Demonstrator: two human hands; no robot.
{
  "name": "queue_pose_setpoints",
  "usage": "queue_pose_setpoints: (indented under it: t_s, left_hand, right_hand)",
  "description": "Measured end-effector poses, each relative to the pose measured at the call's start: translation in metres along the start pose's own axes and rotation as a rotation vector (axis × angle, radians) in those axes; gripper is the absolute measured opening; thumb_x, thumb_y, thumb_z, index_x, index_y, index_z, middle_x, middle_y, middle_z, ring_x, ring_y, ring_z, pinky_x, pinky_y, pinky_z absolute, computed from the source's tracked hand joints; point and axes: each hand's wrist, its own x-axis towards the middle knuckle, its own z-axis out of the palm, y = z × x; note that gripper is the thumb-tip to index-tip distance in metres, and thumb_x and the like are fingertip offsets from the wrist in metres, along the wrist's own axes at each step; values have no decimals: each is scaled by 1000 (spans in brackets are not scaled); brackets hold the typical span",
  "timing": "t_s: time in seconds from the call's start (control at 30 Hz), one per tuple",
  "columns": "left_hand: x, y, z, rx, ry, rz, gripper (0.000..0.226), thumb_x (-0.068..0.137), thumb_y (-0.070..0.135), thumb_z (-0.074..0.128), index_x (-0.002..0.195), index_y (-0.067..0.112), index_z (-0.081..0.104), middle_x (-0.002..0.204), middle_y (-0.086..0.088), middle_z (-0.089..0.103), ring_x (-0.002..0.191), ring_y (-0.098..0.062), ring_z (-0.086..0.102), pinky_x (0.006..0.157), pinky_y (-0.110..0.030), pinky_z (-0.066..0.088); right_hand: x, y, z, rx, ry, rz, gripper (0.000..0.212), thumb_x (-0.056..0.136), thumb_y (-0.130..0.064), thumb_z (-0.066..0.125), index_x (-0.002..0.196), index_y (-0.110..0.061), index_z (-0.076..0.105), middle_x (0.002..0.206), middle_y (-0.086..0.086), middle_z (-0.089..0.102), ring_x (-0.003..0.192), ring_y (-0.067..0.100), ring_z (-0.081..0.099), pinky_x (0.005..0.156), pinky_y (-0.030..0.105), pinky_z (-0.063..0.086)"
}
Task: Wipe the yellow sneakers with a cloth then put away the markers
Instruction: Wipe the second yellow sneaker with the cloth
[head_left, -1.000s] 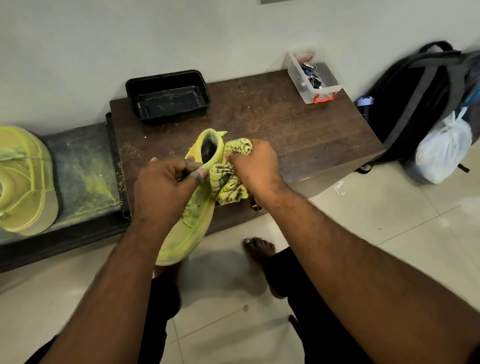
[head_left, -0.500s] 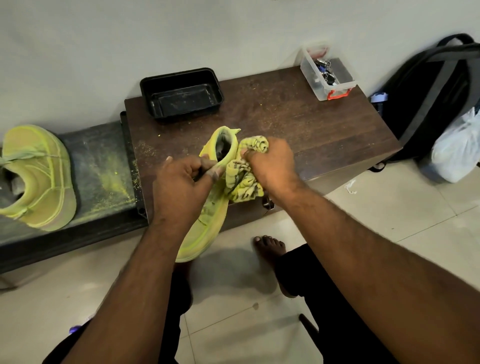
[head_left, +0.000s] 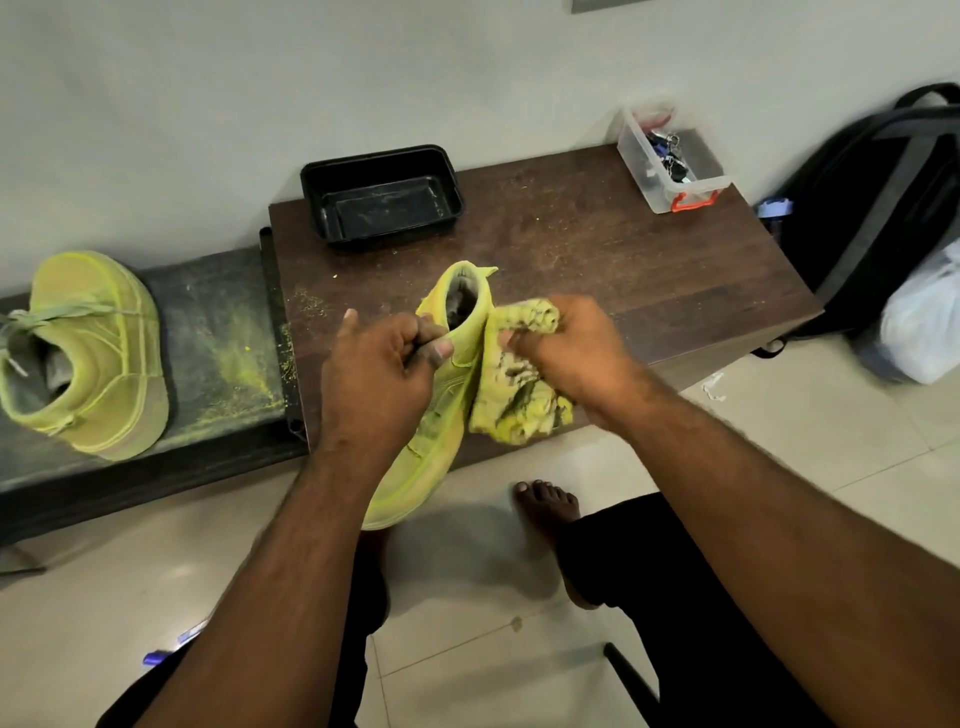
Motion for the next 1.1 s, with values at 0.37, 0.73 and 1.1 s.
queue_pose_setpoints:
  t_s: [0.37,0.73,1.1]
  left_hand:
    - [7,-15,-11,125,3,143,6,87,15,65,92,16,68,100,6,72,84,-11,68,119,-40,-1]
    - [8,-11,-16,23,-3,46,9,85,4,63,90,10,68,98,13,64,85,-2,58,118,-31,9]
    - [5,-13,-12,-8,-4,70,6,86,6,61,88,11,64,92,4,70,82,-13,60,119,-32,10]
  right_hand:
    - [-12,0,18,-328,-26,-203,5,86,-14,66,85,-19,68,79,-9,67,73,5,63,57,11,47]
    - [18,1,23,116,137,142,11,75,-11,68,85,-10,68,81,8,73,69,24,71,61,45,61]
    - [22,0,30,446,143,257,20,77,1,65,97,1,66,81,17,72,66,30,72,58,47,59]
